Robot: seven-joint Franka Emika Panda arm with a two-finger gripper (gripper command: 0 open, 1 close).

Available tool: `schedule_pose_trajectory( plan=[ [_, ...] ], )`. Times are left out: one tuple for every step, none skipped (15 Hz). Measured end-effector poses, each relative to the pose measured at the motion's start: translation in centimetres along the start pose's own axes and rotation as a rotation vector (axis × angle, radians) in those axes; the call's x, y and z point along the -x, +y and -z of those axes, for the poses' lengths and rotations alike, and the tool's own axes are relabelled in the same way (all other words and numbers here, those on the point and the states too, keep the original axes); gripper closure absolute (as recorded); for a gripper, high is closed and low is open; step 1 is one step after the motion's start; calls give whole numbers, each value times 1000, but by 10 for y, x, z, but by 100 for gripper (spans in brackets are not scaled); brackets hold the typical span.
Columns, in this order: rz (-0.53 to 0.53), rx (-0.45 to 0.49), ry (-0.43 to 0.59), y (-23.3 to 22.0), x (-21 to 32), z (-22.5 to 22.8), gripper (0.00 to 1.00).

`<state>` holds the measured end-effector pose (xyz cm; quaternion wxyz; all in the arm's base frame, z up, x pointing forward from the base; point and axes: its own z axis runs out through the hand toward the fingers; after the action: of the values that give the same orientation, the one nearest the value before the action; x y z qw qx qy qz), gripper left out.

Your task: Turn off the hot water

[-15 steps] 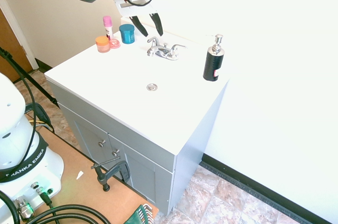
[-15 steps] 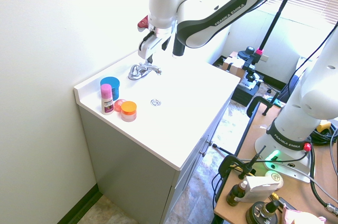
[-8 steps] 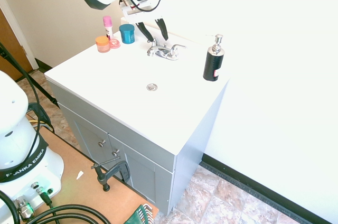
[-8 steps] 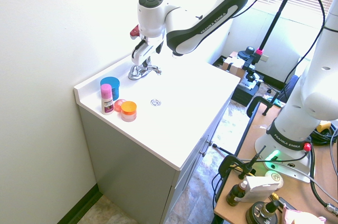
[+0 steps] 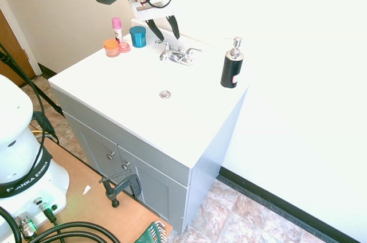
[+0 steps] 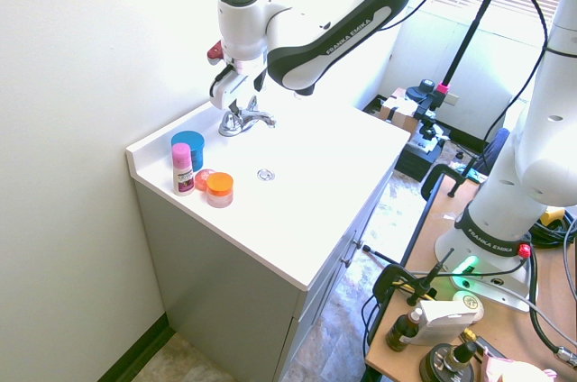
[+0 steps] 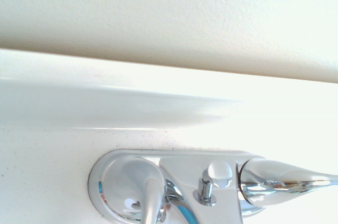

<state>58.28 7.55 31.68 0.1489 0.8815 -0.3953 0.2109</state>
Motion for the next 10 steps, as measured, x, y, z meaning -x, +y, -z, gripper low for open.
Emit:
schedule_pose_trajectory(
  plan=[
    [6,5,-2,1,0,-2,0],
    [10,8,-10,2,0,-3,0],
    [15,9,-18,2,-1,-4,0],
    [20,11,-22,2,0,-3,0],
    [25,14,-28,1,1,-2,0],
    [31,15,-41,1,2,-1,0],
    [38,14,-56,-1,4,2,0],
    [42,14,-71,-3,6,5,0],
    [43,12,-78,-6,9,8,0],
    [45,8,-80,-9,11,11,0]
  ],
)
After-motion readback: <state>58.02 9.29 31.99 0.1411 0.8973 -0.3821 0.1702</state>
